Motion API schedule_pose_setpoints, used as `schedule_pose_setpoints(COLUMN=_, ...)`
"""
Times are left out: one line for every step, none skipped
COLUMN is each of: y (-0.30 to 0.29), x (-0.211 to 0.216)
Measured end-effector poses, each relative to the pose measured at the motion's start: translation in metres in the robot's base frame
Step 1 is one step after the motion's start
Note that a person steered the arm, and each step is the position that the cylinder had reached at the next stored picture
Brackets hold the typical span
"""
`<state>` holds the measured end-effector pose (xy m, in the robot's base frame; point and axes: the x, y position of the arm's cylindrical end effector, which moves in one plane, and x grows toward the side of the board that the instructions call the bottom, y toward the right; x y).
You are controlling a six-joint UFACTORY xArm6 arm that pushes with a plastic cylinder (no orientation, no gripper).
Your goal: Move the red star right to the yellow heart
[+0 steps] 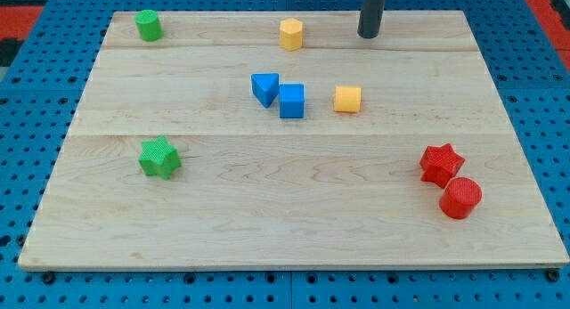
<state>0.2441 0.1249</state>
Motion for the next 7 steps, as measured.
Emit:
schedule_pose_setpoints(y=0.0, x=0.0)
schedule_pose_setpoints(y=0.0, x=-0.002)
schedule_pose_setpoints(y=-0.004, x=0.013)
schedule_pose_setpoints(y=0.039, x=0.061)
schedule_pose_setpoints(y=0.068, x=0.142)
schedule_pose_setpoints(y=0.145, x=0.221)
schedule_pose_setpoints(y=0.13, x=0.303)
